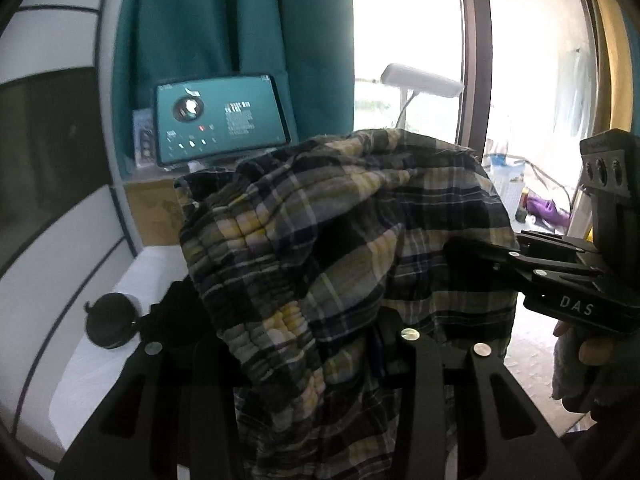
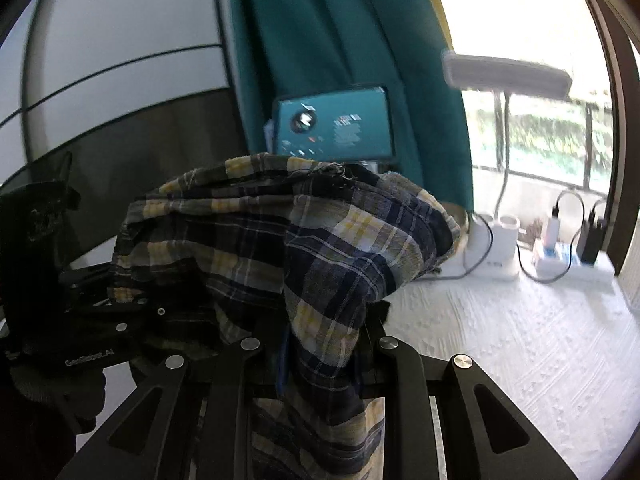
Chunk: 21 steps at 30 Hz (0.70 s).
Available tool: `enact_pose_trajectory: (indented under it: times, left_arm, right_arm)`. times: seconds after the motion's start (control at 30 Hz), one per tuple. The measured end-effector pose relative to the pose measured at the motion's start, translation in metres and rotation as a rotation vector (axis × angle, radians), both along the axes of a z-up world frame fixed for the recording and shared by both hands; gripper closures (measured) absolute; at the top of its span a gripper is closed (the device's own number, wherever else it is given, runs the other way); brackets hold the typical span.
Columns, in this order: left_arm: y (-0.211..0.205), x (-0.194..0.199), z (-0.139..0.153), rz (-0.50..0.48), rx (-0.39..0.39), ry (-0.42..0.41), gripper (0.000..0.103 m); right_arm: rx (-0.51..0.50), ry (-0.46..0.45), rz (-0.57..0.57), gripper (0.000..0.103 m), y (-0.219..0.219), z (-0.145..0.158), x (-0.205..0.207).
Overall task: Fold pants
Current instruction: 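Lift the folded pants with both tools and carry them toward the black garment, then lower the folded pants onto the bedspread beside the black garment and open both tools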
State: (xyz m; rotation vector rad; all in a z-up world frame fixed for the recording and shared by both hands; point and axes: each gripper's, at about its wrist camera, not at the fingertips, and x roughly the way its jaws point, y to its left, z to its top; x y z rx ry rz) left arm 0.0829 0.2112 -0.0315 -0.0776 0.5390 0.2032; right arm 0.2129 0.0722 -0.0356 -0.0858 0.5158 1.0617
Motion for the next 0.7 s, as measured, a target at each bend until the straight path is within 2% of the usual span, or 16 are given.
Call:
enact_pose_trajectory:
  times: [0.57,0.63,0.67,0.7]
  left_arm:
    - [0.049,0.076,-0.075,-0.013,-0.124,0.231,0.063]
    - [0.054,0.081,-0.082,-0.007,-0.127,0.258,0.058]
    - [0.056,0.082,-0.084,-0.002,-0.125,0.267,0.057]
    - [0.058,0.083,-0.086,0.003,-0.126,0.275,0.056]
  right_arm:
    - [-0.127,0.227,-0.033,0.08,0.054,-0.08,0.094]
    - [-0.142,0.244,-0.033,0.079,0.056,-0.087,0.098]
    - [-0.153,0.255,-0.035,0.079,0.058,-0.091,0.1]
    - [-0.166,0.266,-0.04,0.072,0.06,-0.096,0.105]
